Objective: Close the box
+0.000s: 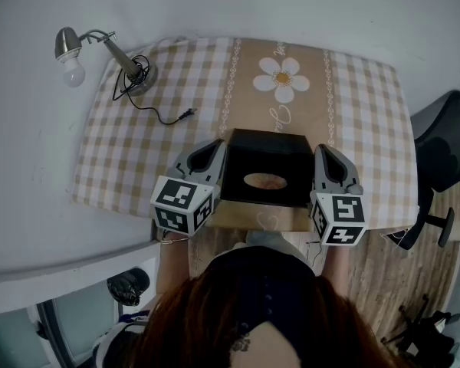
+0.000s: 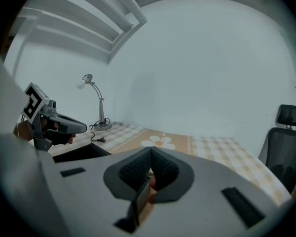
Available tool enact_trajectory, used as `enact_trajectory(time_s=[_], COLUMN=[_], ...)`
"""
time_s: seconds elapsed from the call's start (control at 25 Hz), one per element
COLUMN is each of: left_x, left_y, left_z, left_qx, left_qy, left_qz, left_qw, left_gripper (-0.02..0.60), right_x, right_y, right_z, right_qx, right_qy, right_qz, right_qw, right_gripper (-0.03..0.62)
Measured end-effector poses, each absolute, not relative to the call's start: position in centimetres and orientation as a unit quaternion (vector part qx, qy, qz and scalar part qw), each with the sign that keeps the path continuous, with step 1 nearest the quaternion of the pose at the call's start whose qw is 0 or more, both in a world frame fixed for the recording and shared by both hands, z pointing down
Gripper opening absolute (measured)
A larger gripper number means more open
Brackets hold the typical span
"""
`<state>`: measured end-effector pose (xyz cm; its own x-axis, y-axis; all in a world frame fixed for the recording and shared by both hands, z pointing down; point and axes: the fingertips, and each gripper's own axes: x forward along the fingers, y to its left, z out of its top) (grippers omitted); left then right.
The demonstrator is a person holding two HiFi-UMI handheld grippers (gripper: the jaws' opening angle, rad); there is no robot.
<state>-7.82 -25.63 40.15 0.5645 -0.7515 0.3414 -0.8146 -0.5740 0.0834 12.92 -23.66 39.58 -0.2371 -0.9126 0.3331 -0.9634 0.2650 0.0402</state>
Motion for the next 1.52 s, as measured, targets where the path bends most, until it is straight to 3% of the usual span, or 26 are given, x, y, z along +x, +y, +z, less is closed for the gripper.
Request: enact_trajectory(time_s=[1.52], left_x=[-8.5], left_y=[-26.9], left_z=[47.0], left_qx=[0.858], left_qy=[-0.42], left_qz=[0.186], left_qw=[0.23], left_gripper=[0.021], right_x=[14.5], right_y=[-25.1], right_z=[48.0], right_qx=[0.53], right_qy=[-0.787], right_qz=[0.212], right_qw=[0.234], right_gripper=[0.017])
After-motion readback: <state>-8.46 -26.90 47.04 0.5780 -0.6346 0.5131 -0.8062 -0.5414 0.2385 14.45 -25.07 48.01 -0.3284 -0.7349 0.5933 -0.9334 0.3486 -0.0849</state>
